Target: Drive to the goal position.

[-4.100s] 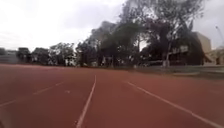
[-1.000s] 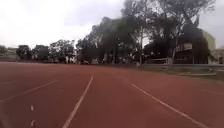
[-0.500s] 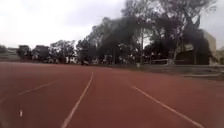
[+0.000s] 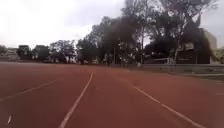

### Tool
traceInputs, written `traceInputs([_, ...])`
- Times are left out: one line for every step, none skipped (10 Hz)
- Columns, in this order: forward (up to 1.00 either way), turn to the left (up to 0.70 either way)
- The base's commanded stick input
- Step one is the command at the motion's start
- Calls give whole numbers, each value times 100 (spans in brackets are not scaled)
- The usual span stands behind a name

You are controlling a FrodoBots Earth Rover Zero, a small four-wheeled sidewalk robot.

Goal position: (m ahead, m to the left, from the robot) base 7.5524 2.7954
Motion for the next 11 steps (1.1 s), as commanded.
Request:
traceInputs([45,0])
traceInputs([45,0])
traceInputs([45,0])
traceInputs([45,0])
traceInputs([45,0])
traceInputs([45,0])
traceInputs([45,0])
traceInputs([45,0])
traceInputs([45,0])
traceInputs([45,0])
traceInputs([45,0])
